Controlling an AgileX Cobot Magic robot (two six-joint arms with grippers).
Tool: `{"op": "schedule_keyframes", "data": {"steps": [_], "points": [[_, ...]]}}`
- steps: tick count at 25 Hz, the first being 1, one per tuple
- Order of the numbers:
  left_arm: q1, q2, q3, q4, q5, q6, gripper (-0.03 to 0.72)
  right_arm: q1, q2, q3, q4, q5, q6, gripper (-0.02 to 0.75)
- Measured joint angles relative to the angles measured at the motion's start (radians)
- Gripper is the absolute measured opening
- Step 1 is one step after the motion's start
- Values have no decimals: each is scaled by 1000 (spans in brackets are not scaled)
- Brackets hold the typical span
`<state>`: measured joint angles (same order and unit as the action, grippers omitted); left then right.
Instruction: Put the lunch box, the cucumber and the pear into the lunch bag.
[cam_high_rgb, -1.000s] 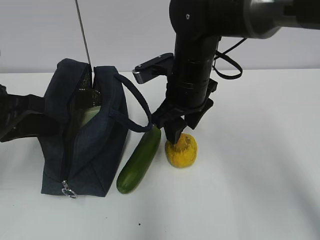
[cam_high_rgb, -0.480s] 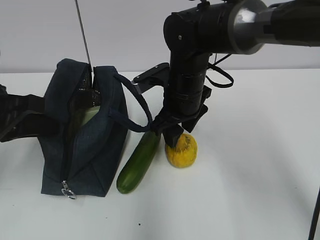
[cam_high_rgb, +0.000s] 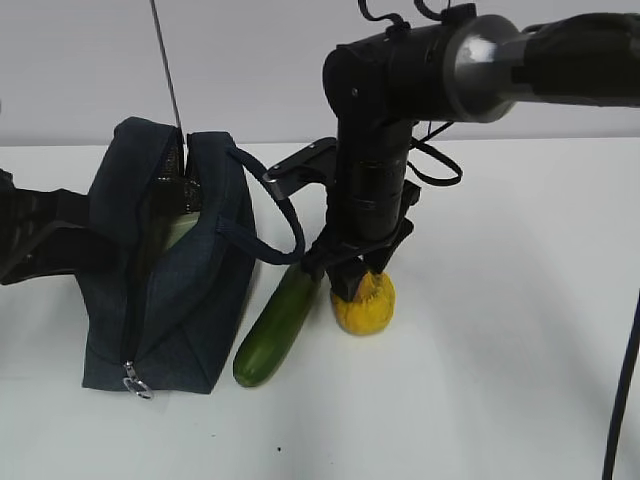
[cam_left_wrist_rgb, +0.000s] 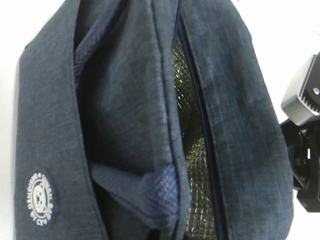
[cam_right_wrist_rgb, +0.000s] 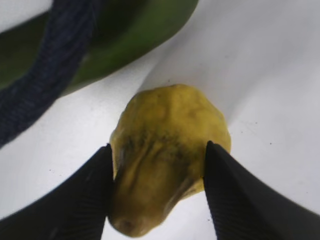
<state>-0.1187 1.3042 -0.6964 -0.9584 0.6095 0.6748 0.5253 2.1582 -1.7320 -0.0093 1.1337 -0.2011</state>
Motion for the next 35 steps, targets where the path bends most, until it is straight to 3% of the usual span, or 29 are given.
{"op": "schedule_keyframes", "data": {"steps": [14, 35], "points": [[0, 0, 0, 0, 16, 0, -17, 0, 0, -2, -19, 3, -1, 276], [0, 0, 0, 7, 34, 0, -18, 2, -82, -142, -128, 91, 42, 260]]}}
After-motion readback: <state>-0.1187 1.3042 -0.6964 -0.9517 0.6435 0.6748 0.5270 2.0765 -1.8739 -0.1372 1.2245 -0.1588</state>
